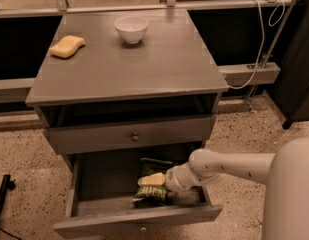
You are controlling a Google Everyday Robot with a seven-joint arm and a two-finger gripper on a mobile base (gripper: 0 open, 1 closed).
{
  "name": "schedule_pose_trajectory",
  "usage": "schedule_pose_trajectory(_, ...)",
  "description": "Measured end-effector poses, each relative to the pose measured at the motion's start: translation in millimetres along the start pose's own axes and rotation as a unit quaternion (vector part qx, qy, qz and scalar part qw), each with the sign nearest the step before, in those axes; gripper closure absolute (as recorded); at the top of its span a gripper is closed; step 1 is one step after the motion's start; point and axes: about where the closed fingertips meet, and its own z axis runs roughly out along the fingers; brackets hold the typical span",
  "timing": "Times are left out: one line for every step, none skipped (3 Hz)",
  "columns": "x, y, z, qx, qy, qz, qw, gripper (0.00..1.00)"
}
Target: Pick green jalapeno chip bag from middle drawer and place on counter
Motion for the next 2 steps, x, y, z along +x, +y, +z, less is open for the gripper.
schedule_pose_trajectory(-3.8, -9.1, 19.1, 0.003, 0.009, 0.016, 0.9998, 0.27)
schedule_pose_trajectory(-2.9, -13.6, 29.8, -0.001, 0.017, 0.025, 0.9995, 0.30)
